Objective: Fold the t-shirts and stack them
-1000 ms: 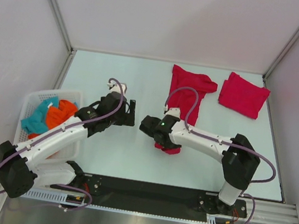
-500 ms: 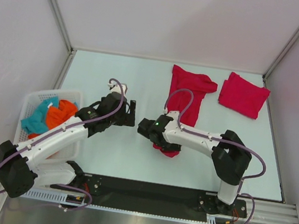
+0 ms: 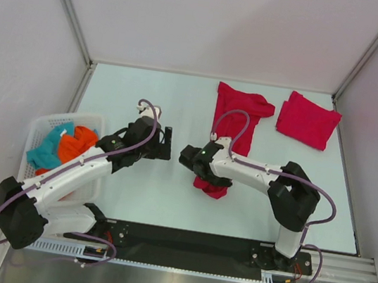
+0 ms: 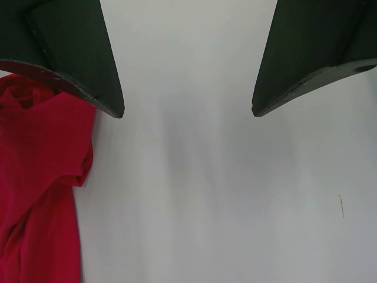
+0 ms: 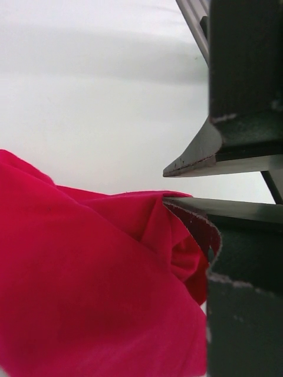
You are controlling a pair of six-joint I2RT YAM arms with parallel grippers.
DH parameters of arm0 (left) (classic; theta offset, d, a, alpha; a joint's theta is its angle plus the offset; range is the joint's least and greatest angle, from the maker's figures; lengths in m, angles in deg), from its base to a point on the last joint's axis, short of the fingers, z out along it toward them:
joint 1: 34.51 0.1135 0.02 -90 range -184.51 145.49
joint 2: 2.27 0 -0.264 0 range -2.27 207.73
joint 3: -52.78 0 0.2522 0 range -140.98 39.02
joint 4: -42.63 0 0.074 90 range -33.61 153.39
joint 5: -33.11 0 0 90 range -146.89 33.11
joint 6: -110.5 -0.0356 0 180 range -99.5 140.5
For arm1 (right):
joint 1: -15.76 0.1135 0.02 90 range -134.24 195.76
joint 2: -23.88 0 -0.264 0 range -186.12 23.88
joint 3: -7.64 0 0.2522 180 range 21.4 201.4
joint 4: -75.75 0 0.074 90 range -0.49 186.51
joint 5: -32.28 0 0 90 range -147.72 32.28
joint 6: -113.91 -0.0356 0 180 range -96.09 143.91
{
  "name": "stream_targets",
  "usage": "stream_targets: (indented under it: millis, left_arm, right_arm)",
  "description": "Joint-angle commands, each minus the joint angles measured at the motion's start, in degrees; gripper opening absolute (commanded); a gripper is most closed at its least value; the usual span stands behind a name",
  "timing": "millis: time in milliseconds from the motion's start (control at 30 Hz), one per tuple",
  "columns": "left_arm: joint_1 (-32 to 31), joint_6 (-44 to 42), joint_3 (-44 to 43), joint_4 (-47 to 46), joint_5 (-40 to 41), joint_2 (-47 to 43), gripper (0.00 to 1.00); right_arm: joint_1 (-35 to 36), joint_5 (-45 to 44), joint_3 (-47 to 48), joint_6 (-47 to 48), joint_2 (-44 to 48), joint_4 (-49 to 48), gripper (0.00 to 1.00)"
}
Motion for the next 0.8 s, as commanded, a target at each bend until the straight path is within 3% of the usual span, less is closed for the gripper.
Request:
stream_targets:
  millis: [0, 167, 433, 767]
  left_arm:
    - [0.5, -0.9, -0.4, -1.8, -0.6, 0.0, 0.96]
    - [0.5, -0.8, -0.6, -1.8, -0.6, 0.2, 0.96]
    - [0.5, -0.8, -1.0, -1.8, -0.8, 0.7, 0.96]
    - [0.5, -0.9, -0.8, -1.7, -0.7, 0.4, 0.96]
  right_arm:
    - [-0.6, -0.4, -2.5, 0.0, 0.9, -2.9, 0.26]
    - [0.1, -1.2, -0.1, 0.3, 0.9, -1.8, 0.33]
    - [1.9, -1.8, 4.0, -0.3, 0.6, 1.1, 0.35]
    - [1.6, -0.8, 0.3, -0.6, -1.3, -1.3, 0.35]
